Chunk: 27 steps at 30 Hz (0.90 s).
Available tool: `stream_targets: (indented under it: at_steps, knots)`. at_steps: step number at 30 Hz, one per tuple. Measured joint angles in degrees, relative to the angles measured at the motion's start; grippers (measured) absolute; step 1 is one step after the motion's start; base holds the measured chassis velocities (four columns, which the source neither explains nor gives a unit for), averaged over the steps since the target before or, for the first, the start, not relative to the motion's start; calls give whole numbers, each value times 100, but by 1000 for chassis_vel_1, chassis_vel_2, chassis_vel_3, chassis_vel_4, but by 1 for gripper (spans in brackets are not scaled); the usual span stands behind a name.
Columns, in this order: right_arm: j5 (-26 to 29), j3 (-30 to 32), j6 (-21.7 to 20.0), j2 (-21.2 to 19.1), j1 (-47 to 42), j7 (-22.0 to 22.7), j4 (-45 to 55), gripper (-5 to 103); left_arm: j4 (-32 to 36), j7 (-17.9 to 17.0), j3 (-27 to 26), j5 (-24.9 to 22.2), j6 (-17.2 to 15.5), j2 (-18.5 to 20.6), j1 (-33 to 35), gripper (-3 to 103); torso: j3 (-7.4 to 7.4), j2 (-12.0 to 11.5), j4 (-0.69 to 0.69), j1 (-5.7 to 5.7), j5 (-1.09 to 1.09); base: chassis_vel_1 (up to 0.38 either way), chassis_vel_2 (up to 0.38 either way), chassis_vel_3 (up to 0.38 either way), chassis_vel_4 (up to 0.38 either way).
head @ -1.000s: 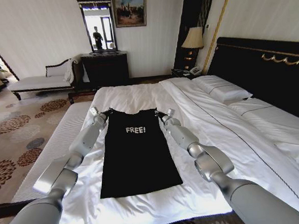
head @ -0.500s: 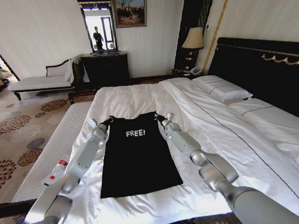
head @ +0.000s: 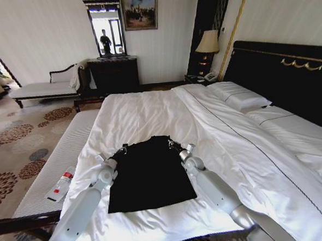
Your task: Fold the clothes on the bed.
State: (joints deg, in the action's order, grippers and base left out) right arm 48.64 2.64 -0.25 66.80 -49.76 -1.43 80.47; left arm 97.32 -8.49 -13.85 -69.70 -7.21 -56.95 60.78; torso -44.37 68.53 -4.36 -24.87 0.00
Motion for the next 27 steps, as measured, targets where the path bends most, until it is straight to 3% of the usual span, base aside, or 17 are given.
stream_targets:
  at_steps: [2,3,4,9,18,27]
  knots:
    - [-73,105,11,-71,-271,0,144,1,180,54,-136,39,5,9,261,2,1,0,-2,1,0,0,0,0,0]
    - [-212,425,59,-214,-820,-35,385,1,523,193,-390,231,21,0,870,2,1,0,1,2,0,0,0,0,0]
    - [-280,502,76,-262,-1002,-70,473,1,617,215,-466,278,30,-25,1052,2,1,0,0,1,0,0,0,0,0]
    - [-466,726,95,-414,-1573,-144,819,1,925,371,-686,498,53,-118,1942,2,0,0,4,-1,0,0,0,0,0]
    - [-789,1020,99,-581,-2340,-246,1097,1,1058,445,-835,692,113,118,2461,2,-1,-1,-1,-2,-1,0,0,0,0]
    - [-1000,1067,166,-503,-2503,-262,1160,1,1448,478,-1113,866,183,124,3120,2,-1,-2,1,-2,-1,0,0,0,0]
